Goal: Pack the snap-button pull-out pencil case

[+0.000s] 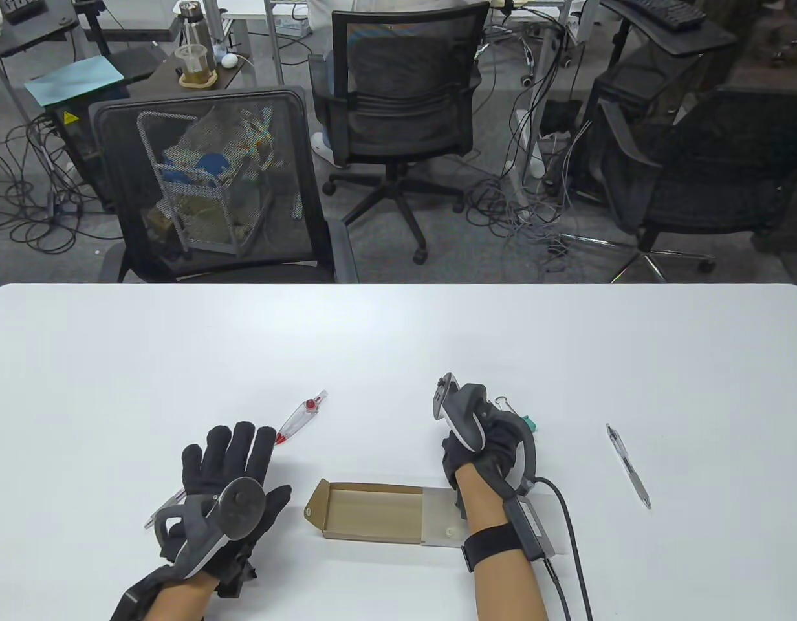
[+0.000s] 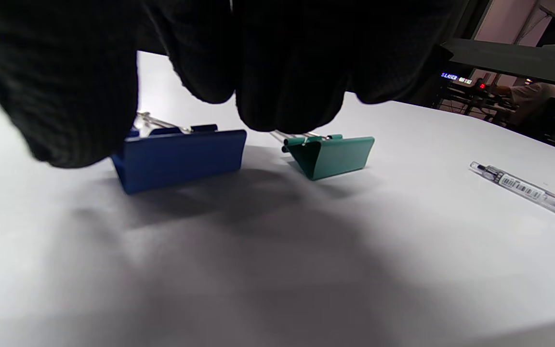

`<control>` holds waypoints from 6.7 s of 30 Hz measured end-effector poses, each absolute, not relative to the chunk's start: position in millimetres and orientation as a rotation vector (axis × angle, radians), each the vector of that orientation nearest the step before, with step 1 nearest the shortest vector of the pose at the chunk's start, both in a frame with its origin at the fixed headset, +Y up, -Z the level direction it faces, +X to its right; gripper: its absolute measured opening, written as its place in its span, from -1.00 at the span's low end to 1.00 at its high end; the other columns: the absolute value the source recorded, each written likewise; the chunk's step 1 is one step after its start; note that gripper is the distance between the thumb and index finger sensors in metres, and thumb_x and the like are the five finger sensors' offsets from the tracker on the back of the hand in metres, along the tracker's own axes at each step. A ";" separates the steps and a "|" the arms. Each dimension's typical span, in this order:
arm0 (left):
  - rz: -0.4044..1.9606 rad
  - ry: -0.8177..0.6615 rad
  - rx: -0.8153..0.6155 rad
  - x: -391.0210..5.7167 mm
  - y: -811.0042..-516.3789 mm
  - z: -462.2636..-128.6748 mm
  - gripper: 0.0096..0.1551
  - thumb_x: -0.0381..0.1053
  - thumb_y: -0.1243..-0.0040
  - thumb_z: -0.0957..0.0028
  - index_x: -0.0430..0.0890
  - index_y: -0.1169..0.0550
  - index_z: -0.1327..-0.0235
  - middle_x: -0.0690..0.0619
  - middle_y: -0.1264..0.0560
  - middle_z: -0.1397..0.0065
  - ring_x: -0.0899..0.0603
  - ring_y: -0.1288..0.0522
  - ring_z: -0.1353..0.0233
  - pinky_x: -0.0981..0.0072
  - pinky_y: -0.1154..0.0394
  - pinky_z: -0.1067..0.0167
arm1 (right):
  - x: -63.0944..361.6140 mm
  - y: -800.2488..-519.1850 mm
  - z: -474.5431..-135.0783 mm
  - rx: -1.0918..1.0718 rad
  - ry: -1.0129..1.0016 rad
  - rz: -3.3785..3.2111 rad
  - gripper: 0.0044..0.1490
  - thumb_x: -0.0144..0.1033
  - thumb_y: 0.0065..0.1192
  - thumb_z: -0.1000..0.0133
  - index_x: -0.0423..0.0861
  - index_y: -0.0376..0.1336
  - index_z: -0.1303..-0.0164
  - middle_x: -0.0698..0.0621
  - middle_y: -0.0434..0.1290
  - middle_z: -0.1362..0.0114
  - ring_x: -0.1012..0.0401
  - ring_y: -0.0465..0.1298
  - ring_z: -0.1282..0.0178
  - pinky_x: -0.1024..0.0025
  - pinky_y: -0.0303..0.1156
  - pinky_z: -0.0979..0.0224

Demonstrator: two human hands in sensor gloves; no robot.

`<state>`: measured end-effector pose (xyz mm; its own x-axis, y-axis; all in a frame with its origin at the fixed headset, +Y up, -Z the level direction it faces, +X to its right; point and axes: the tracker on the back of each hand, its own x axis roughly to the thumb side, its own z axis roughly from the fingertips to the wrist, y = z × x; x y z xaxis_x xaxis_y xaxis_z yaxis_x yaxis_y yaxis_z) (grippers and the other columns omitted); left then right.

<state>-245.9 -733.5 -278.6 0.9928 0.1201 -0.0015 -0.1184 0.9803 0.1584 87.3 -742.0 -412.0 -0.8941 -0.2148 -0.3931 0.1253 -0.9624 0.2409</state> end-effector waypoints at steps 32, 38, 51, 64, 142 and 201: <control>0.096 0.025 0.161 -245.6 -731.2 -277.2 0.09 0.43 -0.24 0.23 0.40 -0.02 -0.58 0.26 0.01 -0.77 -0.17 0.06 -0.83 -0.32 0.17 -0.69 | 52.2 -705.8 -276.7 -0.676 0.109 -3.117 -0.17 0.22 0.40 0.18 0.25 0.30 -0.35 0.17 0.43 -0.52 0.15 0.50 -0.37 0.07 0.41 -0.48; 0.106 -0.018 0.272 -235.9 -719.8 -266.1 0.00 0.36 -0.24 0.18 0.38 -0.09 -0.57 0.26 -0.05 -0.76 -0.16 0.01 -0.83 -0.32 0.15 -0.68 | 46.8 -721.7 -264.1 -0.756 0.203 -3.021 -0.18 0.22 0.41 0.20 0.25 0.32 -0.33 0.17 0.45 -0.51 0.15 0.52 -0.35 0.07 0.42 -0.48; -0.038 -0.319 0.266 -152.9 -730.2 -243.5 -0.23 0.35 -0.33 0.25 0.32 -0.49 -0.36 0.30 -0.45 -0.56 -0.09 -0.30 -0.73 -0.33 0.03 -0.65 | 40.8 -719.4 -255.0 -0.843 0.236 -2.996 -0.17 0.21 0.41 0.20 0.24 0.32 -0.33 0.16 0.44 -0.52 0.15 0.51 -0.37 0.07 0.41 -0.50; -0.169 -0.384 0.261 -122.8 -744.3 -242.1 -0.39 0.24 -0.37 0.24 0.22 -0.65 -0.16 0.25 -0.65 -0.27 -0.05 -0.56 -0.48 -0.31 -0.07 -0.63 | 36.5 -721.0 -253.3 -0.876 0.212 -3.002 -0.18 0.20 0.41 0.20 0.24 0.32 -0.33 0.17 0.44 -0.52 0.15 0.51 -0.38 0.07 0.41 -0.51; 0.074 -0.040 0.153 -192.2 -711.9 -285.8 -0.11 0.35 -0.32 0.24 0.29 -0.37 -0.47 0.23 -0.32 -0.66 -0.12 -0.24 -0.74 -0.29 0.07 -0.70 | 152.1 -763.8 -293.2 -0.445 -0.440 -3.230 0.20 0.26 0.50 0.29 0.23 0.02 -0.56 0.16 0.15 -0.71 0.02 0.20 -0.67 -0.15 0.06 -0.65; 0.095 0.000 0.196 -236.5 -735.2 -272.1 -0.02 0.39 -0.29 0.26 0.37 -0.23 -0.53 0.26 -0.18 -0.73 -0.13 -0.12 -0.80 -0.33 0.14 -0.69 | 168.3 -755.0 -418.3 0.913 -0.361 -2.938 -0.06 0.19 0.45 0.19 0.17 0.24 -0.44 0.14 0.44 -0.54 0.05 0.45 -0.51 -0.05 0.26 -0.62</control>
<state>-236.5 -735.2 -272.1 0.9955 0.0940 0.0094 -0.0940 0.9764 0.1947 168.3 -755.0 -418.3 -0.8254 -0.1100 -0.5538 -0.0274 -0.9719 0.2339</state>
